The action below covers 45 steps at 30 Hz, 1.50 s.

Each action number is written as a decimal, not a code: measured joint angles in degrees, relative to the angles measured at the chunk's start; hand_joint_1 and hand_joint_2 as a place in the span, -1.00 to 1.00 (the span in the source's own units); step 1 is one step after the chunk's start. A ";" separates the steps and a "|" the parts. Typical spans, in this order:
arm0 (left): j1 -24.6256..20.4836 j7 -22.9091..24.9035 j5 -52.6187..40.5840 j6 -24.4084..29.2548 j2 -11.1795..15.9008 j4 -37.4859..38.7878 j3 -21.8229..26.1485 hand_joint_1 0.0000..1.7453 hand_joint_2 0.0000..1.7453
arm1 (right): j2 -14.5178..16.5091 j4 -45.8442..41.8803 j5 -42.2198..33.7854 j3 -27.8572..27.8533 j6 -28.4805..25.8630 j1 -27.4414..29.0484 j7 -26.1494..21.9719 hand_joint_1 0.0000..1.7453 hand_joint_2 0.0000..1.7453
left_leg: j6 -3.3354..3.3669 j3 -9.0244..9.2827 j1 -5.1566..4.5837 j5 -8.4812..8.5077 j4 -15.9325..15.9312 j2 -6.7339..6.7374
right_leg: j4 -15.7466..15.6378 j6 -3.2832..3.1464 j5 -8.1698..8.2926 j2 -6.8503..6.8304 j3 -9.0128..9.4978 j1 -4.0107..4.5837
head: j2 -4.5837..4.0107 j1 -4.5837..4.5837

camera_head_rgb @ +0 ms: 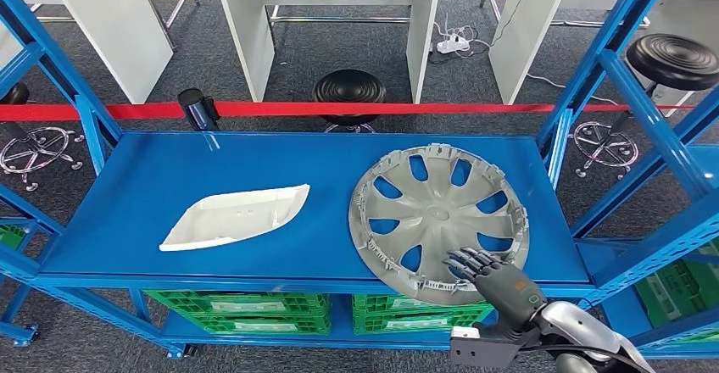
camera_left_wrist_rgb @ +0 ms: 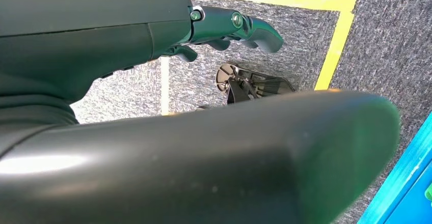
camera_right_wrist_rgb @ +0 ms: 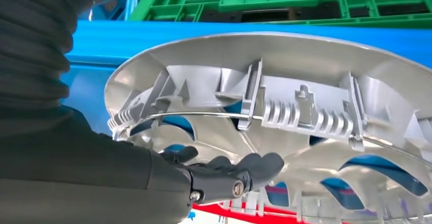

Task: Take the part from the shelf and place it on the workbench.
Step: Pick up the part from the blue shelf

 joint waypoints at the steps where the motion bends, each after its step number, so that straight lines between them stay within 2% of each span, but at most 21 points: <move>1: -0.01 -0.03 0.00 0.00 -0.02 0.00 0.00 -1.00 -1.00 | 0.07 0.31 0.49 0.05 -0.60 -0.07 -0.01 -1.00 1.00 | 0.00 0.00 0.00 0.00 0.00 0.00 | 0.00 0.00 0.00 0.00 0.00 0.00 | 0.00 0.00; 14: -0.09 -0.42 -1.16 -0.56 -0.11 0.00 0.00 -1.00 -1.00 | 2.95 4.56 3.36 1.32 -4.06 -2.64 1.53 -1.00 1.00 | -0.01 0.01 0.00 0.00 -0.01 -0.01 | 0.00 0.00 0.00 -0.01 0.01 0.00 | 0.00 0.00; 16: -0.09 -0.42 -1.40 -0.59 -0.11 0.00 0.00 -1.00 -1.00 | 3.39 4.85 3.68 1.50 -4.15 -2.62 1.96 -0.95 1.00 | -0.01 0.01 0.00 -0.01 -0.01 -0.01 | 0.00 -0.01 -0.01 -0.01 0.01 0.00 | 0.00 0.00; 17: -0.09 -0.42 -1.56 -0.59 -0.11 0.00 0.00 -1.00 -1.00 | 3.62 5.05 3.85 1.60 -4.15 -2.62 2.13 -0.57 1.00 | -0.01 0.01 0.00 -0.01 -0.01 -0.01 | 0.00 -0.01 -0.01 -0.01 0.01 0.00 | 0.00 0.00; 20: -0.09 -0.42 -1.86 -0.60 -0.11 0.00 0.00 -1.00 -1.00 | 4.16 5.72 4.40 1.82 -4.10 -2.64 2.27 0.87 1.00 | -0.01 0.01 0.00 -0.01 -0.02 -0.01 | 0.00 -0.01 -0.01 -0.01 0.01 0.00 | 0.00 0.00; 21: -0.09 -0.42 -1.89 -0.60 -0.11 0.00 0.00 -1.00 -1.00 | 4.31 5.94 4.61 1.87 -4.09 -2.67 2.27 0.99 1.00 | -0.01 0.01 0.00 -0.01 -0.02 -0.01 | 0.00 -0.01 -0.01 -0.01 0.01 0.00 | 0.00 0.00; 26: -0.09 -0.46 -1.90 -0.59 -0.09 0.00 0.00 -1.00 -1.00 | 5.00 7.30 6.58 2.27 -4.68 -3.20 2.72 1.00 1.00 | -0.01 0.01 0.00 -0.01 -0.02 -0.01 | 0.00 -0.01 -0.01 -0.01 0.02 0.00 | 0.00 0.00; 37: -0.10 -0.99 -1.90 -0.55 -0.07 0.00 0.00 -1.00 -1.00 | 6.37 7.73 9.59 2.76 -9.47 -4.03 3.19 1.00 1.00 | -0.02 0.07 0.00 -0.01 -0.03 0.02 | 0.00 -0.01 -0.01 0.01 0.04 0.00 | 0.00 0.00; 45: -0.10 -1.74 -2.06 0.07 -0.03 -0.01 0.09 -1.00 -1.00 | 7.72 5.39 9.49 1.64 -16.26 -2.86 1.97 1.00 1.00 | -0.03 0.08 0.00 0.00 -0.03 0.00 | 0.00 -0.01 -0.01 -0.01 0.07 0.00 | 0.00 0.00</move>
